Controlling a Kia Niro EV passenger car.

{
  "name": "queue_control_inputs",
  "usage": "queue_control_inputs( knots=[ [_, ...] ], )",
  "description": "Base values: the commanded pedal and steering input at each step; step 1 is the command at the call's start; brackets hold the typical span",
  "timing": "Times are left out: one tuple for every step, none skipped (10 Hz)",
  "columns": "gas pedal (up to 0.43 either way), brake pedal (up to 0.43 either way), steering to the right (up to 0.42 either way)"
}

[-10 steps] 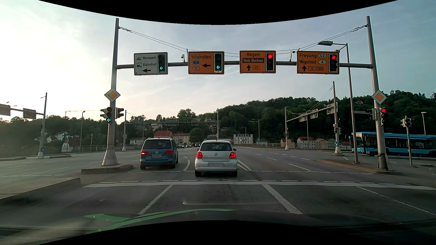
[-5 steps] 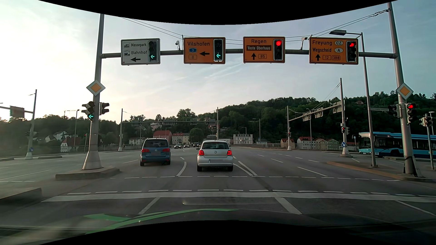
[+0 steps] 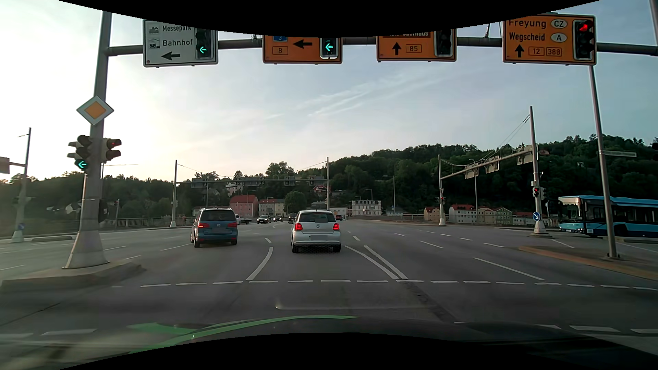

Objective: Follow the waypoints while adhering to traffic rules and regulations

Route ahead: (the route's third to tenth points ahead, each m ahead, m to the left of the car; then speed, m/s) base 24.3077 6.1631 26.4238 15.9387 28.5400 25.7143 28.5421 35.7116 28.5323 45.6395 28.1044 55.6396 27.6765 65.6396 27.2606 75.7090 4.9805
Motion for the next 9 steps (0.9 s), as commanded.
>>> queue_control_inputs(
  knots=[
    [0.449, 0.000, -0.001],
    [0.449, 0.000, -0.001],
    [0.449, 0.000, -0.001],
    [0.441, 0.000, -0.001],
    [0.370, 0.000, -0.004],
    [0.319, 0.000, -0.010],
    [0.319, 0.000, -0.017],
    [0.319, 0.000, -0.025],
    [0.287, 0.000, -0.030]
  ],
)
